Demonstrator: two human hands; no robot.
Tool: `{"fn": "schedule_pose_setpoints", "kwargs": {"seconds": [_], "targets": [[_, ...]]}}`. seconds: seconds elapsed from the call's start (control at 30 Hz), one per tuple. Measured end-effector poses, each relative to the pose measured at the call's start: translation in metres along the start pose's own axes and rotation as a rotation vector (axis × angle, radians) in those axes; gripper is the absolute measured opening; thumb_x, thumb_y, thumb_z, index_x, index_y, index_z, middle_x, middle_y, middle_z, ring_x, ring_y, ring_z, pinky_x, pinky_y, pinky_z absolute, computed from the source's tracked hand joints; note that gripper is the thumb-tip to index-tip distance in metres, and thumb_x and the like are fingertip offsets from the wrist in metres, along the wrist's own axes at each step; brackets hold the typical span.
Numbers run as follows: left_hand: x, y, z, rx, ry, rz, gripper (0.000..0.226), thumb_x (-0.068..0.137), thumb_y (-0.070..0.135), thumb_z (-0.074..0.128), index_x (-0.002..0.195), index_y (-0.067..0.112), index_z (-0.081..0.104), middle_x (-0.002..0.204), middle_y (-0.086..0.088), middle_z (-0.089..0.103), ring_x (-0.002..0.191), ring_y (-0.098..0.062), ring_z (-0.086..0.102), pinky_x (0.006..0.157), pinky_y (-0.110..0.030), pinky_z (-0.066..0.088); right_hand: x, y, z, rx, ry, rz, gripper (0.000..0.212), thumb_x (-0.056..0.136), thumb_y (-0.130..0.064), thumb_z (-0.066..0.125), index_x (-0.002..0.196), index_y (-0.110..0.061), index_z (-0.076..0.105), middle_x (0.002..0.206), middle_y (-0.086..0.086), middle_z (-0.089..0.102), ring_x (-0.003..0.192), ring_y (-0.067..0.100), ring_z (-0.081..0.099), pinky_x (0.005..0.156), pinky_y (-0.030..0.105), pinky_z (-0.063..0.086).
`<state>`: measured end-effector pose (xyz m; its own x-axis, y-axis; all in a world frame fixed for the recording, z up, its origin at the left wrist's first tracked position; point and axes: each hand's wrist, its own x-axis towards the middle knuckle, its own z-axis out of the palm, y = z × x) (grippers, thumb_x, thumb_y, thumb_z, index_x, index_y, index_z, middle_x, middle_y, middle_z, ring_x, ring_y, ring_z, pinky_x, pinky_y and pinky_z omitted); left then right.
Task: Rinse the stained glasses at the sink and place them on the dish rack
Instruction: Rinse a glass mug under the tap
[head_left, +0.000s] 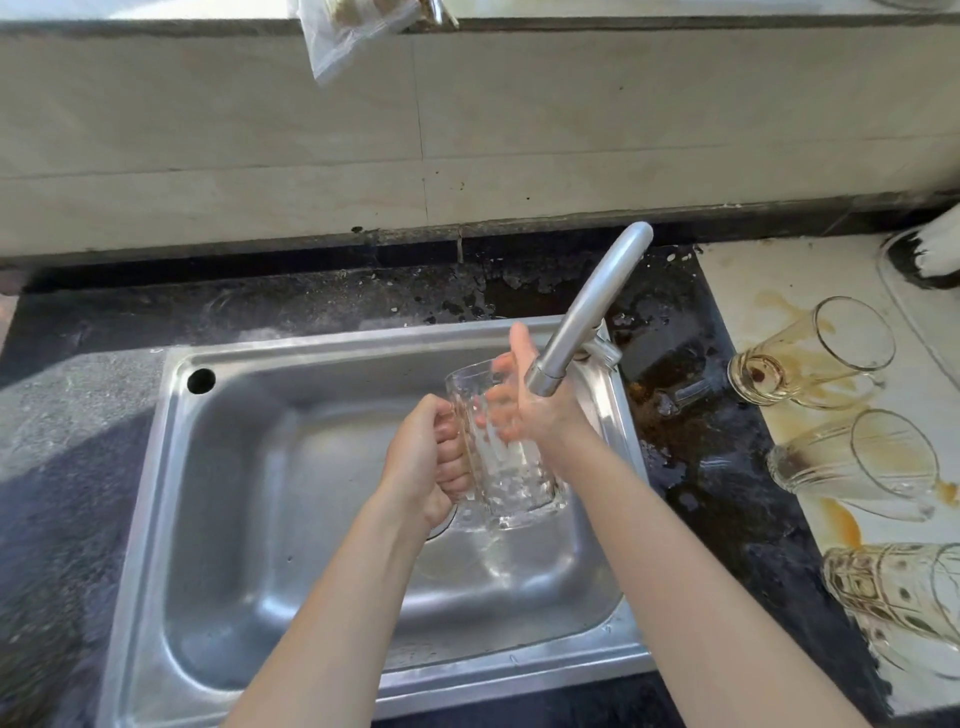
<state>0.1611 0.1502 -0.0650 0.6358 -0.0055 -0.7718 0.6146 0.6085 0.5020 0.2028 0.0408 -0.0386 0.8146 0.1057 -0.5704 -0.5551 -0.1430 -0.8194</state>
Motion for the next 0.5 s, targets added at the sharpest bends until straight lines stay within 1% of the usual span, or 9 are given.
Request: {"fn": "schedule_pose_setpoints", "kwargs": {"seconds": [0.07, 0.1, 0.17, 0.2, 0.27, 0.3, 0.4, 0.43, 0.5], "targets": [[0.000, -0.001, 0.004, 0.020, 0.044, 0.065, 0.037, 0.086, 0.018, 0.039, 0.055, 0.026, 0.020, 0.034, 0.010, 0.014, 0.026, -0.005, 0.008, 0.033, -0.008, 0.009, 0.002, -0.002, 0.001, -0.026, 0.081, -0.045, 0.049, 0.084, -0.054, 0.050, 0.109, -0.013, 0.059, 0.074, 0.004, 0.055, 0.072, 0.023, 0.057, 0.064, 0.039, 0.050], [0.001, 0.000, 0.006, 0.025, 0.080, 0.106, 0.037, 0.086, 0.018, 0.040, 0.055, 0.026, 0.021, 0.035, 0.011, 0.014, 0.027, -0.006, 0.008, 0.033, -0.010, 0.009, -0.001, 0.004, 0.004, -0.203, 0.135, -0.179, 0.054, 0.081, -0.061, 0.038, 0.105, -0.017, 0.057, 0.076, 0.004, 0.056, 0.072, 0.024, 0.057, 0.064, 0.040, 0.050], [0.004, 0.004, 0.009, 0.021, 0.142, 0.159, 0.037, 0.085, 0.018, 0.041, 0.053, 0.025, 0.024, 0.037, 0.010, 0.015, 0.030, -0.007, 0.008, 0.034, -0.012, 0.009, -0.012, 0.025, 0.014, -0.735, 0.207, -0.423, 0.052, 0.088, -0.055, 0.012, 0.108, -0.017, 0.042, 0.091, 0.009, 0.057, 0.077, 0.029, 0.056, 0.064, 0.039, 0.047], [0.004, 0.006, 0.009, 0.028, 0.159, 0.167, 0.038, 0.085, 0.017, 0.041, 0.051, 0.025, 0.024, 0.037, 0.010, 0.015, 0.030, -0.007, 0.008, 0.035, -0.012, 0.009, -0.018, 0.031, 0.019, -0.799, 0.246, -0.437, 0.048, 0.094, -0.052, 0.013, 0.116, -0.016, 0.036, 0.103, 0.013, 0.055, 0.087, 0.033, 0.057, 0.070, 0.040, 0.047], [0.005, 0.009, 0.006, 0.066, 0.162, 0.159, 0.039, 0.086, 0.017, 0.041, 0.051, 0.025, 0.023, 0.037, 0.010, 0.015, 0.030, -0.007, 0.008, 0.036, -0.012, 0.008, -0.019, 0.032, 0.022, -0.691, 0.234, -0.336, 0.045, 0.099, -0.047, 0.024, 0.127, -0.014, 0.036, 0.118, 0.016, 0.053, 0.103, 0.035, 0.055, 0.084, 0.040, 0.044], [0.005, 0.009, 0.005, 0.091, 0.154, 0.143, 0.039, 0.086, 0.017, 0.041, 0.052, 0.025, 0.023, 0.036, 0.009, 0.015, 0.029, -0.007, 0.008, 0.037, -0.012, 0.008, -0.016, 0.027, 0.019, -0.650, 0.207, -0.244, 0.044, 0.100, -0.046, 0.029, 0.129, -0.015, 0.038, 0.119, 0.016, 0.054, 0.103, 0.034, 0.055, 0.085, 0.039, 0.044], [0.005, 0.003, 0.000, 0.098, 0.111, 0.078, 0.039, 0.086, 0.017, 0.041, 0.052, 0.025, 0.023, 0.035, 0.009, 0.015, 0.028, -0.007, 0.007, 0.036, -0.011, 0.008, -0.010, 0.003, 0.005, -0.150, 0.032, 0.057, 0.054, 0.092, -0.061, 0.039, 0.110, -0.013, 0.053, 0.088, 0.008, 0.053, 0.079, 0.022, 0.050, 0.067, 0.033, 0.050], [0.006, 0.002, -0.001, 0.076, 0.100, 0.061, 0.038, 0.085, 0.016, 0.041, 0.053, 0.025, 0.022, 0.035, 0.009, 0.015, 0.028, -0.006, 0.008, 0.034, -0.010, 0.009, -0.012, -0.002, 0.000, -0.022, -0.048, 0.133, 0.064, 0.089, -0.064, 0.042, 0.108, -0.005, 0.055, 0.087, 0.009, 0.049, 0.079, 0.022, 0.047, 0.064, 0.034, 0.052], [0.009, 0.000, -0.002, -0.002, 0.097, 0.026, 0.038, 0.084, 0.015, 0.041, 0.054, 0.025, 0.021, 0.034, 0.010, 0.015, 0.026, -0.005, 0.008, 0.032, -0.008, 0.009, -0.012, 0.005, -0.009, -0.020, -0.180, 0.154, 0.080, 0.084, -0.067, 0.046, 0.123, 0.002, 0.051, 0.092, 0.009, 0.053, 0.081, 0.024, 0.052, 0.069, 0.035, 0.053]]}}
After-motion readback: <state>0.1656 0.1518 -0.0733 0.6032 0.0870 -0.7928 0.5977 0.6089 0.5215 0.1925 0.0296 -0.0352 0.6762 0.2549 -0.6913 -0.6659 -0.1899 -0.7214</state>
